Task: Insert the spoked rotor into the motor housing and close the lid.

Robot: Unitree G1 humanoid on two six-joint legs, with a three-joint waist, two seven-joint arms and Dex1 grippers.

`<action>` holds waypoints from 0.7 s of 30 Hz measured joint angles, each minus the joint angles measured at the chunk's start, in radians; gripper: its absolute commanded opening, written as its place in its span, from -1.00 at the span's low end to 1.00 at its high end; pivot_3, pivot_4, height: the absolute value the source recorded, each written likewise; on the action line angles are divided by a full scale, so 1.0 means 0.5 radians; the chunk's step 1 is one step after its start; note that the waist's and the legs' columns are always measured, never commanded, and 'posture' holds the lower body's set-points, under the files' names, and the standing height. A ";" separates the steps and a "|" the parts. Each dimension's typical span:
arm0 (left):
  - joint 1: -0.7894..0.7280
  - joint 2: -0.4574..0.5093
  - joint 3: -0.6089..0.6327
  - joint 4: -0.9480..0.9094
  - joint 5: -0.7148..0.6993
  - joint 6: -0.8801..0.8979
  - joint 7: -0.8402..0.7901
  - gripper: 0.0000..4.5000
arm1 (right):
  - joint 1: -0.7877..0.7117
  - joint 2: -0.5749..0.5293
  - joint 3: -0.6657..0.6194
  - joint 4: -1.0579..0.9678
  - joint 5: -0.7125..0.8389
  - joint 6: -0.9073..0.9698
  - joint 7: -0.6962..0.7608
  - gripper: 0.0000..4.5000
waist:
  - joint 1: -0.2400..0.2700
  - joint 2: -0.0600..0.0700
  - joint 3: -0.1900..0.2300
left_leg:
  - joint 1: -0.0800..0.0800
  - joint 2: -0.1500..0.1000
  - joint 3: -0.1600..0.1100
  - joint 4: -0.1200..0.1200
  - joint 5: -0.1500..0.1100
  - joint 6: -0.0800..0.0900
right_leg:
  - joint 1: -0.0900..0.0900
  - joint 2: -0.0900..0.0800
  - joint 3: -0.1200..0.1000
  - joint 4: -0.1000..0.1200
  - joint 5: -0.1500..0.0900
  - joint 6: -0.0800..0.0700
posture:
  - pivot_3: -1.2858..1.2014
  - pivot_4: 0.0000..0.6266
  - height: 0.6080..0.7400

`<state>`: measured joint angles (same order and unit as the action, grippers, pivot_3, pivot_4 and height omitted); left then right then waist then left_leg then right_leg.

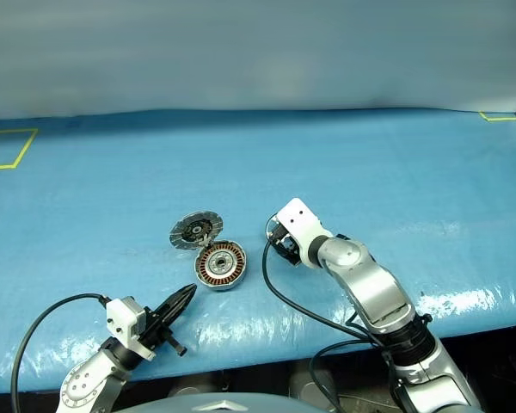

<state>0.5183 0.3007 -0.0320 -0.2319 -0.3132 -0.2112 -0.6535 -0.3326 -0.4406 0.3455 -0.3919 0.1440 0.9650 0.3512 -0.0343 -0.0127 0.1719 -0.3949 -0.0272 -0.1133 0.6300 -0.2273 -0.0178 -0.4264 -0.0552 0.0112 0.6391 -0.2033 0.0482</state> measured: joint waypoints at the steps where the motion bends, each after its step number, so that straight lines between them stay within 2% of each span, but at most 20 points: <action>1: 0.000 -0.001 0.000 0.000 0.000 0.000 0.001 -1.00 | 0.000 0.012 0.000 0.028 -0.010 -0.017 -0.001 0.50 | 0.000 0.000 0.000 | 0.000 0.000 0.000 0.000 0.000 0.000 | 0.000 0.000 0.000 0.000 0.000 0.000 | 0.03 -0.52 1.00; 6: 0.002 -0.003 0.000 0.000 0.003 -0.001 0.010 -1.00 | -0.001 0.048 -0.002 0.144 -0.072 -0.111 -0.016 0.50 | 0.000 0.000 0.000 | 0.002 0.000 0.000 0.001 0.000 0.000 | 0.001 0.000 0.001 0.003 0.000 0.000 | 0.03 -0.52 1.00; 11: 0.010 -0.003 0.000 0.000 0.003 -0.001 0.012 -1.00 | 0.000 0.057 -0.004 0.143 -0.111 -0.141 -0.013 -0.17 | -0.001 -0.002 -0.002 | 0.004 0.000 0.001 0.003 0.000 0.000 | 0.003 0.000 0.001 0.004 0.000 0.000 | 0.03 -0.52 1.00; 13: 0.011 -0.002 0.001 0.000 0.003 -0.001 0.011 -1.00 | 0.003 0.055 -0.019 0.120 -0.119 -0.133 -0.007 -0.36 | -0.002 -0.004 -0.003 | 0.007 0.000 0.001 0.004 0.000 0.000 | 0.005 0.000 0.001 0.005 0.000 0.000 | 0.03 -0.52 1.00; 21: 0.003 0.013 0.002 0.000 0.002 0.000 0.005 -1.00 | 0.063 -0.046 -0.043 -0.128 -0.035 -0.053 0.162 -0.40 | -0.001 -0.004 -0.004 | 0.003 0.000 0.001 0.005 0.000 0.000 | 0.001 0.000 0.001 0.006 0.000 0.000 | 0.03 -0.52 1.00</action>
<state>0.5200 0.3074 -0.0311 -0.2319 -0.3120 -0.2112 -0.6508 -0.3011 -0.4635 0.3242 -0.4561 0.1266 0.9386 0.4322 -0.0346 -0.0145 0.1701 -0.3935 -0.0270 -0.1131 0.6327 -0.2272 -0.0178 -0.4257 -0.0553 0.0117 0.6422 -0.2033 0.0481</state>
